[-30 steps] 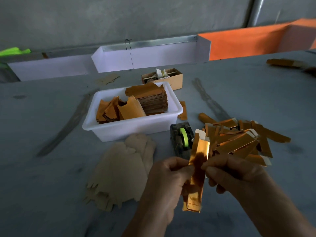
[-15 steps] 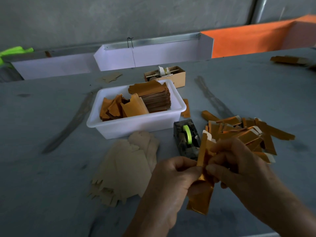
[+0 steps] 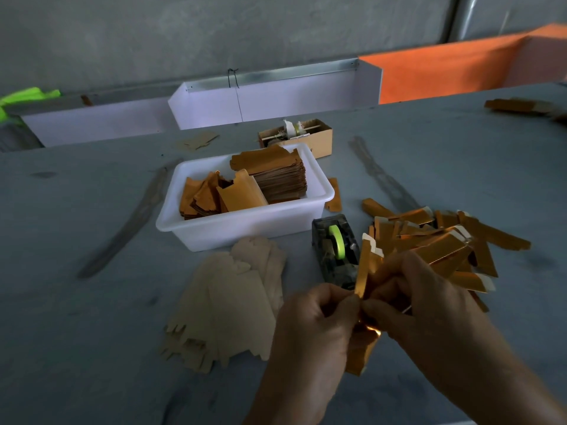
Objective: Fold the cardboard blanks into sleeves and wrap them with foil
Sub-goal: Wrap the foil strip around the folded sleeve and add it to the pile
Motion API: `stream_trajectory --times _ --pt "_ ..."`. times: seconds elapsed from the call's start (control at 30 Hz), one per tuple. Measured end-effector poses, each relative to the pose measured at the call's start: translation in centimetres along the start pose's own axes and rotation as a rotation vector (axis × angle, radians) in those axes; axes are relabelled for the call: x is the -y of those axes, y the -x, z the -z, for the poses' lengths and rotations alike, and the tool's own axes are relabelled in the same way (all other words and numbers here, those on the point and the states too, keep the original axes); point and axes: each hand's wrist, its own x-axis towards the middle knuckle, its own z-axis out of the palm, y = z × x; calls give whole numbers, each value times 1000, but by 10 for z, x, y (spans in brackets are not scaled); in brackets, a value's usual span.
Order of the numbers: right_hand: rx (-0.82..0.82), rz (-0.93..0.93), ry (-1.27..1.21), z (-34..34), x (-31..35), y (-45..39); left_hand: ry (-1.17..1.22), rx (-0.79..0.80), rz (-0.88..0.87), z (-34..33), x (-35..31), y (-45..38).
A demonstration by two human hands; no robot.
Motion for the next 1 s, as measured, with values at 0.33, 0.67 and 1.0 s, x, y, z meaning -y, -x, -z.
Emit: stream_trajectory --times 0.33,0.67,1.0 --pt "-53 -76 260 -2 11 0 -154 -262 -267 -5 11 6" --pt "178 -205 -592 -20 -4 -1 -78 -164 -65 9 9 7" --pt "8 -290 -377 -6 -30 -29 -676 -457 -83 48 28 -8"
